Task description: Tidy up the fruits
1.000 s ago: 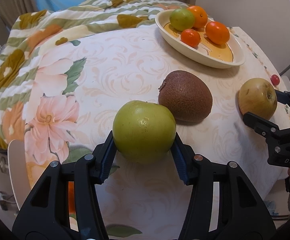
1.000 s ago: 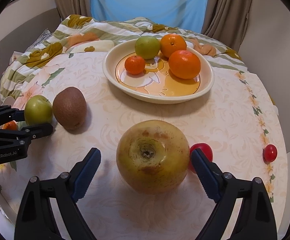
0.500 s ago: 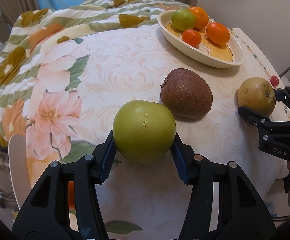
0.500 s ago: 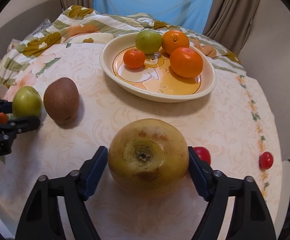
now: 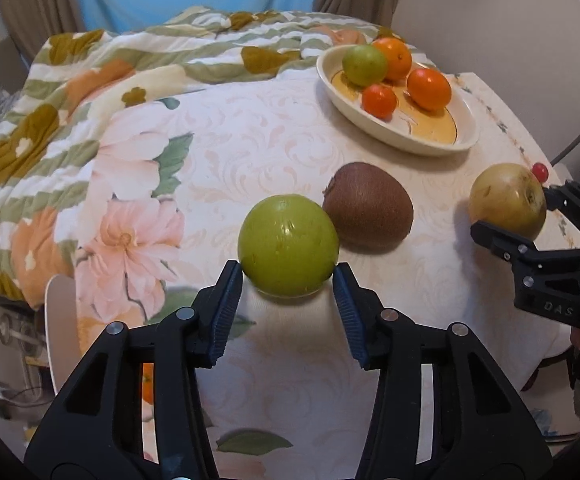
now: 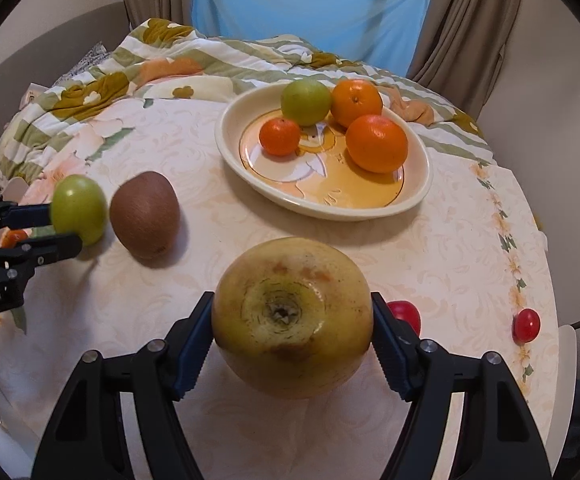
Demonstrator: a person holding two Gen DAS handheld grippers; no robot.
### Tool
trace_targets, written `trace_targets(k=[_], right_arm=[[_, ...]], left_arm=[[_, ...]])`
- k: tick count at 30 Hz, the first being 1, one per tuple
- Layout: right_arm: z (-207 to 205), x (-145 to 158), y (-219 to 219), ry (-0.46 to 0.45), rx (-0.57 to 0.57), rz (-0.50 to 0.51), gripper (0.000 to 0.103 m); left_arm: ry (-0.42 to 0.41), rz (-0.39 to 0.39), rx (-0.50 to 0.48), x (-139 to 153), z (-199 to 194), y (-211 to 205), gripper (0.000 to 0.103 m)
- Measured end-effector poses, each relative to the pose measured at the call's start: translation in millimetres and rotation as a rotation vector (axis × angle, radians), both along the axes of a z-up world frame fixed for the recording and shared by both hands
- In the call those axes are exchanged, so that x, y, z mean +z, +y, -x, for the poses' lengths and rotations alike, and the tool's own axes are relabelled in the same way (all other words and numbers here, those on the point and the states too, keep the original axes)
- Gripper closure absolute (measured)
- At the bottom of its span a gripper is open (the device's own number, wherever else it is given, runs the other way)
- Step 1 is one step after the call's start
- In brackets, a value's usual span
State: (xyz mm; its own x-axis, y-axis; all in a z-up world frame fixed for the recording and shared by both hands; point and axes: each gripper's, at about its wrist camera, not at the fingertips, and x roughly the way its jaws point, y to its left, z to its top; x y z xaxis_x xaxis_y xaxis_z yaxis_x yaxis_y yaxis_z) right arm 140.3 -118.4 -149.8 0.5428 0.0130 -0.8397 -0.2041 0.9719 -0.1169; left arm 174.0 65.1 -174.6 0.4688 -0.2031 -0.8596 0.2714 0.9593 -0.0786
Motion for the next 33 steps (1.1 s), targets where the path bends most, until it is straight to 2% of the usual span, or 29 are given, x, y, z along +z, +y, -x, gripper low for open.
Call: trace_targets(k=[6, 9, 12, 17, 21, 23, 25, 26, 29, 33], right_arm=[[3, 4, -1, 0.008, -0.021, -0.006, 0.034], [4, 4, -2, 0.014, -0.031, -0.010, 0.034], [3, 3, -4, 0.017, -0.038, -0.011, 0.034], [2, 3, -8, 0.020, -0.050, -0.015, 0.034], [-1, 2, -14, 0.022, -0.066, -0.019, 0.034], [-2, 1, -17, 0.025, -0.076, -0.022, 0.034], [-3, 1, -19, 0.026, -0.082, -0.027, 0.034], [-3, 1, -20, 0.026, -0.085, -0.028, 0.034], [-6, 1, -23, 0.028, -0.092, -0.030, 0.034], [-9, 0, -26, 0.034, -0.102, -0.040, 0.034]], left_arm=[[-0.007, 0.014, 0.004, 0, -6, -1, 0.048], [0.010, 0.021, 0.001, -3, -11, -3, 0.044], [0.053, 0.009, 0.004, -14, -20, -5, 0.042], [0.057, -0.050, 0.001, -22, -29, -14, 0.041], [0.064, -0.061, -0.016, -25, -35, -17, 0.041], [0.066, -0.064, -0.035, -25, -36, -19, 0.034], [0.069, -0.066, -0.037, -25, -35, -19, 0.003], [0.068, -0.062, -0.033, -25, -34, -18, 0.000], [0.079, -0.040, -0.023, -25, -33, -15, 0.000], [0.073, -0.048, 0.000, -20, -33, -8, 0.000]])
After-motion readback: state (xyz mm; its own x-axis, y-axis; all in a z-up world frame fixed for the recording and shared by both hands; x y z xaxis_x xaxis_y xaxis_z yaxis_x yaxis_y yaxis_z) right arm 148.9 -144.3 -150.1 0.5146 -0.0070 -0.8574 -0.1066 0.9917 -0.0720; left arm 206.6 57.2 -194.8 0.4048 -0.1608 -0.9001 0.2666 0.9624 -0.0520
